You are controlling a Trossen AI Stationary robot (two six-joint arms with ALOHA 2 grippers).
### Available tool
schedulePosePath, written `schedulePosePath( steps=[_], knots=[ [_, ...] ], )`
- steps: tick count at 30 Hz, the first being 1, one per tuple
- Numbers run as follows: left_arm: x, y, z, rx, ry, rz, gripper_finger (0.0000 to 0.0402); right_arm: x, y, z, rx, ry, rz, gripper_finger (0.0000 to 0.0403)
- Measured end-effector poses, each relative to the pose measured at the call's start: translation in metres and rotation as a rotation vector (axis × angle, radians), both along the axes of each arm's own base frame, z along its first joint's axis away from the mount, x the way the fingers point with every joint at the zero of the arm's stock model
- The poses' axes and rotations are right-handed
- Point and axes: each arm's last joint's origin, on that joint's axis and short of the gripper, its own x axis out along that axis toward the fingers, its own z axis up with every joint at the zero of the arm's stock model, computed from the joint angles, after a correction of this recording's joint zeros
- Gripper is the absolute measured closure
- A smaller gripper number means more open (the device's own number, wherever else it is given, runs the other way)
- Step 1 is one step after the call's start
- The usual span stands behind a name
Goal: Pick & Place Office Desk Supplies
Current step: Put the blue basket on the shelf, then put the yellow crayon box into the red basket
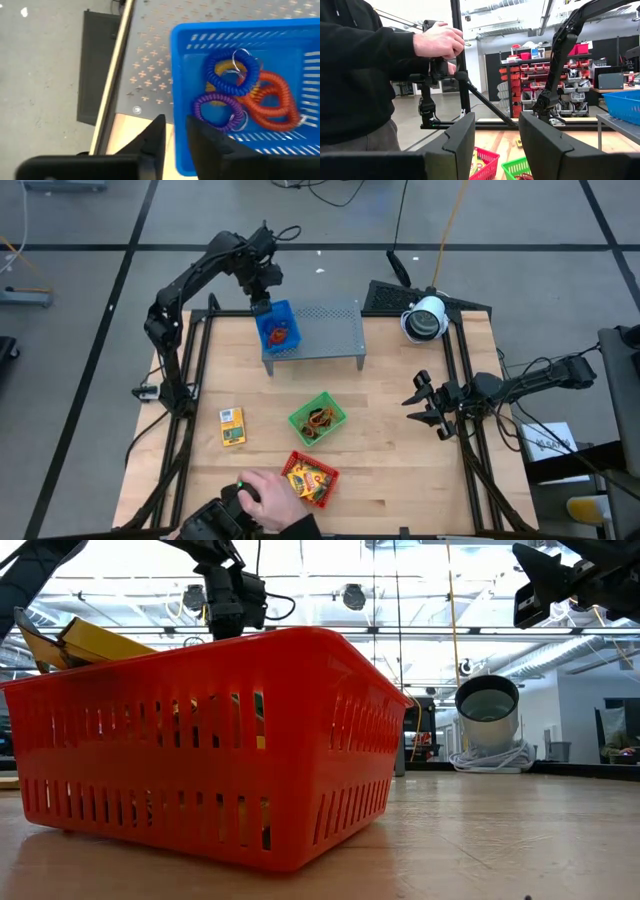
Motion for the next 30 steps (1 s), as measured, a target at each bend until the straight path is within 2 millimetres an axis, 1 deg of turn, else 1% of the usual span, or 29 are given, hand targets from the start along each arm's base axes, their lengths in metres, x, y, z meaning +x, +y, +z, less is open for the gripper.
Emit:
schedulePosePath(
  steps=[4,8,12,16,22,30],
  knots=[
    [0.000,0.001,0.000,0.018,0.018,0.015,0.0284,0.000,0.000,0.000,0.000,0.000,0.000,0.0261],
    [0.001,0.001,0.000,0.056,0.051,0.020,0.0261,0.000,0.000,0.000,0.000,0.000,0.000,0.0261],
    [0.003,0.003,0.001,0.135,0.096,0.061,0.0248,0.000,0.000,0.000,0.000,0.000,0.000,0.0261],
    [0.003,-0.001,0.002,0.111,0.082,0.071,0.0246,0.000,0.000,0.000,0.000,0.000,0.000,0.0261],
    [0.000,-0.019,0.019,0.003,-0.059,0.043,0.0249,0.000,0.000,0.000,0.000,0.000,0.000,0.0261],
    [-0.010,-0.039,0.044,0.026,-0.142,0.036,0.0249,0.000,0.000,0.000,0.000,0.000,0.000,0.0261]
  ],
)
